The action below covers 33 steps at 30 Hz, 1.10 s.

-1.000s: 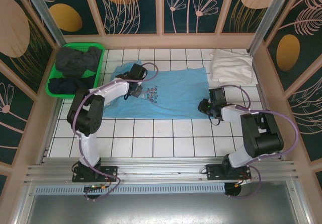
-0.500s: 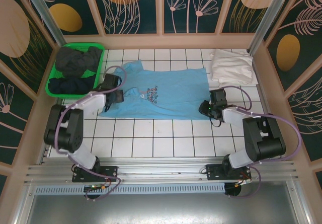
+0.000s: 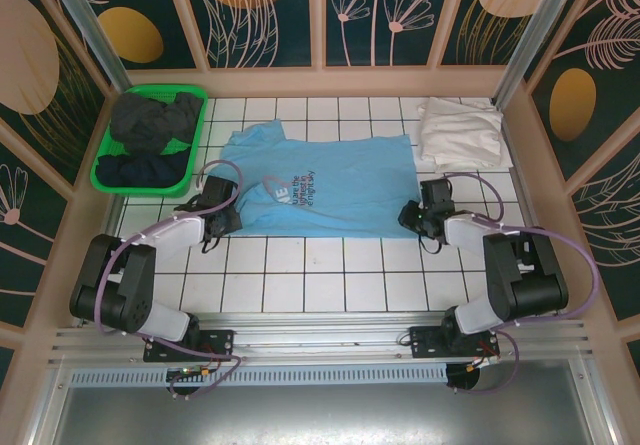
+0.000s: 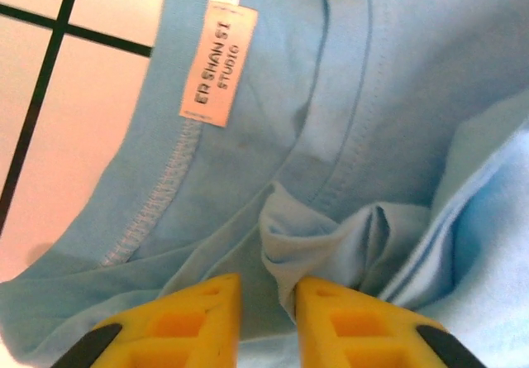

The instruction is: Fold and stack the t-shirts

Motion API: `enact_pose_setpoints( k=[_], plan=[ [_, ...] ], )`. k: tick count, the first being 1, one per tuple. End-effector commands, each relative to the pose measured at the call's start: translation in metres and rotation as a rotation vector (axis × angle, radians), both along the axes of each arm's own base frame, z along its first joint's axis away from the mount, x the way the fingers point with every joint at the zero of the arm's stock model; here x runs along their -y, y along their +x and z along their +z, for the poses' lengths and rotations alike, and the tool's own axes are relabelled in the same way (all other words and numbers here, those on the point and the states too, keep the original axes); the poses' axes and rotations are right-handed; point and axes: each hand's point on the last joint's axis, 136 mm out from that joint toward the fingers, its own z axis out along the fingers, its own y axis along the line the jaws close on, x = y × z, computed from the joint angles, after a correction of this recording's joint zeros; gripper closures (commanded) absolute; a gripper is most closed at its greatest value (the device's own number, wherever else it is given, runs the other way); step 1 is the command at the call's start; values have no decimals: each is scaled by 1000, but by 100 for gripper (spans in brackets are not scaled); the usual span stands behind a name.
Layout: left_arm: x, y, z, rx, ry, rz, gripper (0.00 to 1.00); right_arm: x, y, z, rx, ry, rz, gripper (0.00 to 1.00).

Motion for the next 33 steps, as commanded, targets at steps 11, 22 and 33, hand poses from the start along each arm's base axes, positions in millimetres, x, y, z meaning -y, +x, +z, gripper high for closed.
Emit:
enact_pose_setpoints(
  k=[11, 22, 33],
  plan=[
    [25, 33, 71, 148, -101, -84, 55, 13, -16, 20, 14, -25, -21, 76],
    [41, 77, 41, 16, -17, -205, 68, 8, -9, 28, 50, 2, -14, 76],
    [43, 55, 12, -54, -48, -234, 67, 11, -10, 24, 36, -16, -16, 76]
  ],
)
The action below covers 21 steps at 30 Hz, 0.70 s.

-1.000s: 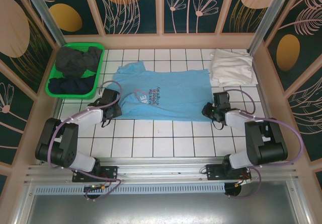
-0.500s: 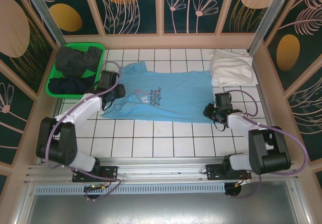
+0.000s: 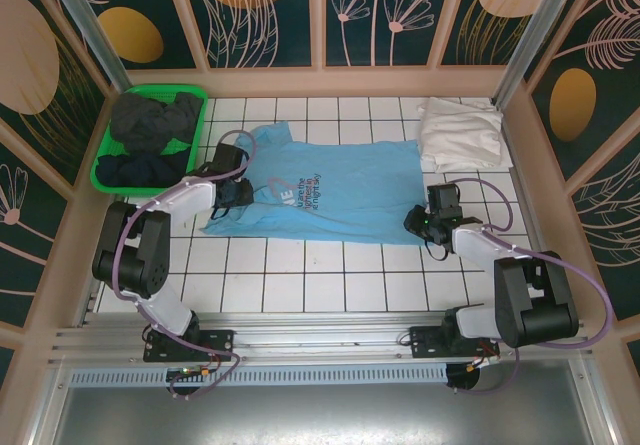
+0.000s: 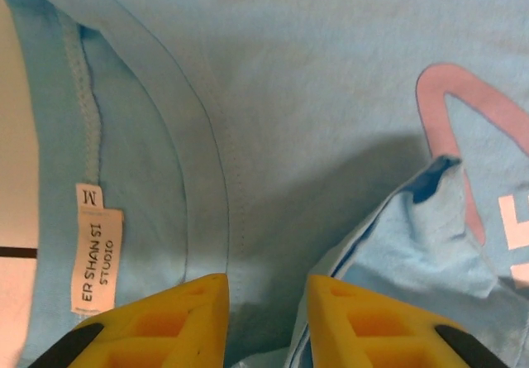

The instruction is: Fold and stack the t-shirts

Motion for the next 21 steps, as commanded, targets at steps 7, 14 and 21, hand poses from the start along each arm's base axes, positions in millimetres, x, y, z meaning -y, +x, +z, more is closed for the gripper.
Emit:
enact_pose_setpoints(
  k=[7, 14, 21],
  plan=[
    [-1, -16, -22, -53, 4, -23, 69, 3, 9, 6, 19, -7, -7, 76],
    [1, 2, -2, -1, 14, -43, 90, 3, 9, 5, 22, -6, -8, 76],
    [21, 27, 33, 89, 8, -210, 100, 2, 8, 2, 14, -5, -6, 76]
  ],
)
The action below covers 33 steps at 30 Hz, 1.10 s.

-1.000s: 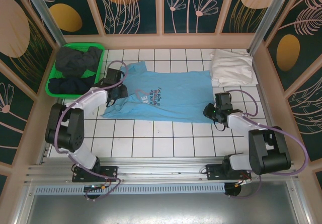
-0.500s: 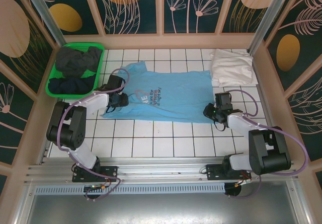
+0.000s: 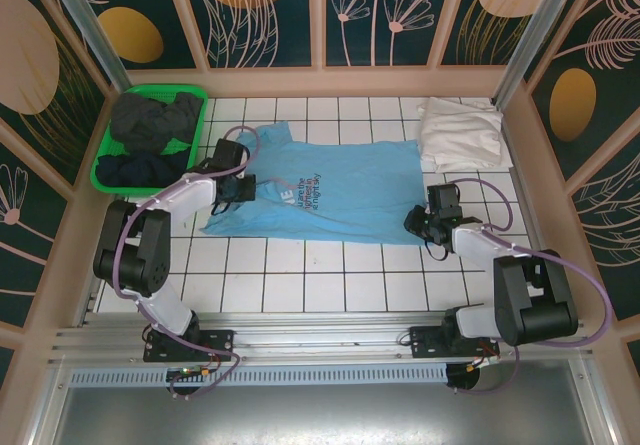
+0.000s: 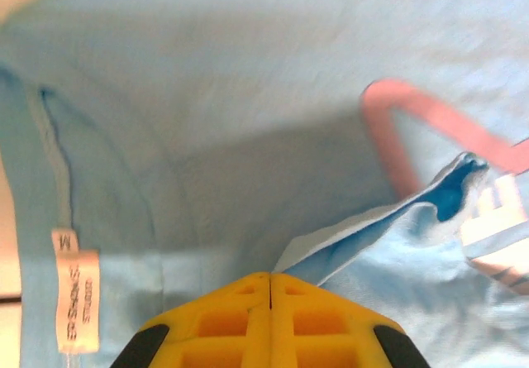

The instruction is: Fold and stack the t-shirts

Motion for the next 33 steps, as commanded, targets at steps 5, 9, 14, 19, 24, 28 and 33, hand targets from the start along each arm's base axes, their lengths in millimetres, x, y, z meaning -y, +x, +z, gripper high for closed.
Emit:
enact_pose_setpoints(
  k=[5, 9, 14, 19, 24, 28, 33],
  plan=[
    [16, 30, 17, 68, 105, -231, 100, 0, 8, 4, 23, 5, 2, 76],
    [33, 46, 18, 122, 213, -401, 100, -3, 8, 3, 17, 12, 11, 76],
    [41, 63, 9, 127, 264, -500, 100, -7, 7, 5, 20, 24, 18, 76],
    [52, 67, -1, 108, 238, -544, 100, -9, 7, 5, 18, 22, 25, 76],
    [49, 60, 22, 155, 242, -479, 100, -9, 5, 7, 20, 15, 28, 76],
    [35, 47, 61, 256, 233, -385, 100, -6, 2, 8, 23, 3, 21, 76],
    [69, 48, 71, 359, 89, -435, 100, -5, 2, 4, 13, -6, 25, 76]
  ],
)
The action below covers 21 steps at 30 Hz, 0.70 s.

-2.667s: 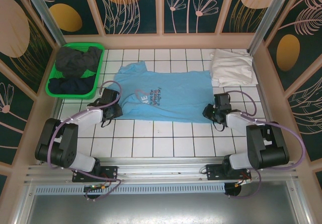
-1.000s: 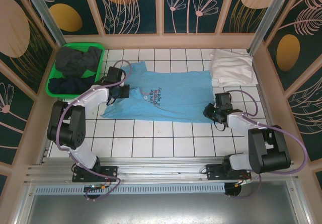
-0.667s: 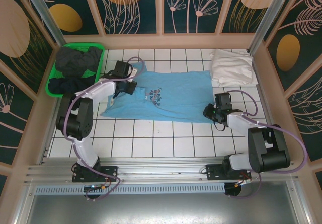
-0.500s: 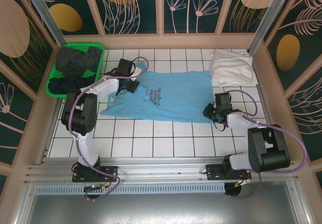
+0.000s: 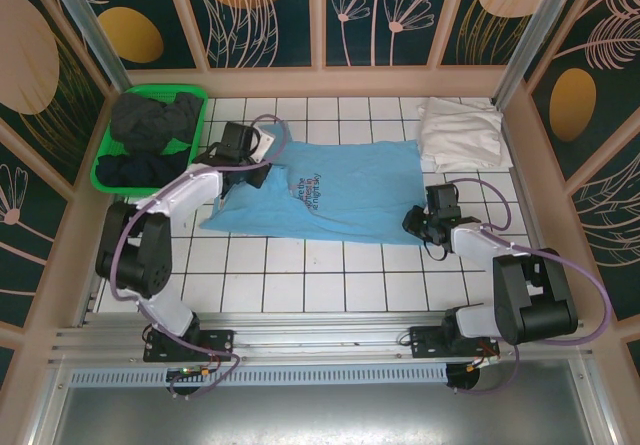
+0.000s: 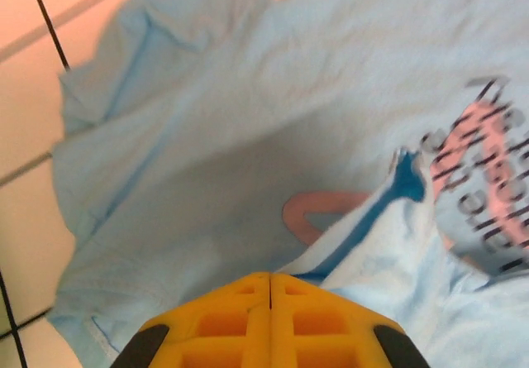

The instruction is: Fold and stack the t-shirts

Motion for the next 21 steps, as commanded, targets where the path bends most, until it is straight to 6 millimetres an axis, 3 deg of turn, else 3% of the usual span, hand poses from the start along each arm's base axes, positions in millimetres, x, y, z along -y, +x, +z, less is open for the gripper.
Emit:
enact_pose_setpoints(
  k=[1, 5, 7, 8, 9, 11, 14, 17, 19, 21],
  plan=[
    [27, 16, -8, 17, -100, -27, 100, 0, 2, 3, 8, -13, 10, 76],
    [29, 35, -68, -150, -50, 29, 100, -2, 3, 3, 12, -2, 13, 76],
    [20, 45, -86, -171, -20, 122, 75, -3, 4, 4, 16, 1, 12, 76],
    [13, 49, -90, -171, -19, 170, 49, -3, 4, 5, 18, 2, 12, 76],
    [10, 49, -89, -171, -37, 188, 35, -3, 5, 6, 21, 2, 13, 76],
    [6, 48, -75, -151, -97, 214, 26, -3, 5, 7, 25, 1, 13, 76],
    [-18, 39, -40, -92, -173, 319, 5, -3, 6, 8, 25, -1, 13, 76],
    [-49, 18, -22, -72, -207, 467, 2, -4, 6, 3, 16, 0, 14, 76],
    [-61, -6, -27, -108, -212, 533, 2, -3, 6, -1, 7, 0, 11, 76],
    [-69, -33, -48, -173, -205, 574, 2, -4, 5, -4, 6, 8, 8, 76]
  ],
)
